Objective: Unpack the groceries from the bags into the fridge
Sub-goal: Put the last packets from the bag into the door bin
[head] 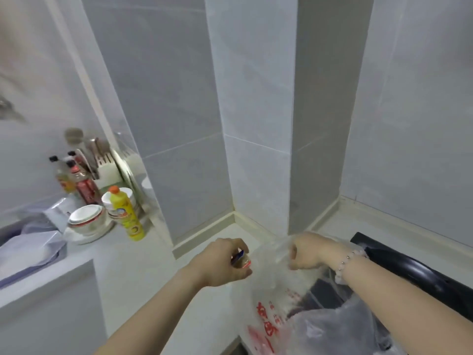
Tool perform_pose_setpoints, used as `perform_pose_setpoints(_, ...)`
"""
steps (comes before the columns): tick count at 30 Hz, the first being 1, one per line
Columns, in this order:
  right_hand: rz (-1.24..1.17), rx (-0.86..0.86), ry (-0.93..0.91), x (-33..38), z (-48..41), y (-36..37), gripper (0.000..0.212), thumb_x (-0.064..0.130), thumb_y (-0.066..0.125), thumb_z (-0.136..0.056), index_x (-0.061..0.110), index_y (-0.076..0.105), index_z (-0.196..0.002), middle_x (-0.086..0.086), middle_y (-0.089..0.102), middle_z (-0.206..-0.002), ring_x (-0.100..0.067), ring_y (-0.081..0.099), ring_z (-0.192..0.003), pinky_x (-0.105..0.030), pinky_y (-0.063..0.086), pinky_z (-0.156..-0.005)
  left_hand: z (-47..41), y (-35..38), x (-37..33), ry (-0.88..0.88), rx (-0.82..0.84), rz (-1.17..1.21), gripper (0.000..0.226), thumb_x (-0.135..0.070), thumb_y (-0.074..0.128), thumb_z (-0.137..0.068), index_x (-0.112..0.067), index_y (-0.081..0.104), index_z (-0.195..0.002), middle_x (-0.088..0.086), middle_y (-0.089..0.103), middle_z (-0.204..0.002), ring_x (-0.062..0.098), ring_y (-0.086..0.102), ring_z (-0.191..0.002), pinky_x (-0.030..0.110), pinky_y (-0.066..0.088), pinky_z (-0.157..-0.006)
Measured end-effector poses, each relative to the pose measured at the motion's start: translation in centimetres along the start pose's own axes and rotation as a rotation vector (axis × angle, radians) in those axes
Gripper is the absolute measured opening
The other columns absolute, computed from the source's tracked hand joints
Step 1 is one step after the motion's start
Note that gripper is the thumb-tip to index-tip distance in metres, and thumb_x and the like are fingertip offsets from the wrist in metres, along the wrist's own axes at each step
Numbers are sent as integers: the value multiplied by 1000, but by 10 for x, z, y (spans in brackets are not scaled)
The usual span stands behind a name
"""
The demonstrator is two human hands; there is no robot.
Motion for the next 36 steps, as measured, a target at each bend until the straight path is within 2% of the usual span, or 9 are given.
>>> perform_pose_setpoints(3,36,-175,-142,47,2,-23,29,31,59,-86,19,62,-112,0,59,-114,-19,58,-103,-26,45,-80,26,-31,24,-116,-163,-65,39,-36,64,-81,-21,55,-116,-6,57,-95,13,52,-83,22,43,-73)
perform_pose_setpoints(7,148,-404,-363,114,16,-51,32,25,58,-85,22,57,-117,3,58,-115,-20,56,-106,-28,43,-80,87,-63,45,-322,-390,-121,39,-31,64,-80,-19,52,-115,-2,60,-104,20,56,-94,28,46,-77)
perform_pose_setpoints(11,124,-571,-593,180,43,-67,40,23,57,-83,21,55,-123,1,55,-122,-20,51,-115,-31,46,-86,173,-84,48,-537,-593,-201,24,-27,62,-79,-16,53,-98,-2,58,-95,17,51,-83,26,42,-68)
perform_pose_setpoints(13,96,-616,-714,214,63,-64,40,26,57,-82,20,54,-122,0,54,-122,-19,48,-116,-32,47,-87,217,-90,42,-631,-605,-273,22,-26,62,-79,-17,53,-97,-3,57,-97,16,49,-84,24,40,-67)
perform_pose_setpoints(16,117,-629,-896,272,103,-49,41,30,57,-84,23,51,-124,2,52,-123,-18,45,-118,-28,42,-85,292,-99,26,-793,-626,-336,25,-25,62,-79,-18,53,-102,-3,55,-103,18,52,-90,27,46,-73)
perform_pose_setpoints(19,108,-619,-1095,332,160,-32,39,26,56,-84,23,51,-123,2,52,-122,-18,47,-115,-25,39,-83,376,-102,-1,-948,-680,-357,27,-24,64,-80,-17,52,-103,-2,54,-102,18,53,-90,31,50,-78)
perform_pose_setpoints(26,57,-573,-1606,458,349,19,46,33,57,-84,24,48,-128,6,51,-124,-13,47,-117,-24,40,-90,589,-112,-91,-1305,-706,-443,21,-25,65,-75,-22,49,-88,-5,51,-89,16,50,-83,24,41,-69)
perform_pose_setpoints(30,21,-544,-1867,501,472,61,50,37,56,-86,24,45,-133,6,50,-128,-14,46,-120,-26,41,-93,706,-111,-168,-1532,-806,-503,26,-23,66,-75,-18,58,-100,-2,59,-98,17,54,-91,25,44,-73)
perform_pose_setpoints(36,-20,-483,-2178,528,642,120,50,38,56,-86,22,45,-132,3,53,-124,-17,47,-119,-28,42,-92,843,-89,-288,-1812,-868,-606,31,-22,68,-69,-18,62,-99,-2,62,-96,17,57,-88,25,45,-73)
Point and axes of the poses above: each hand's wrist, its own z-axis away from the middle knuckle, its own y-axis out of the palm, x = y × z, the point moved 4 cm from there along -z, towards the middle knuckle
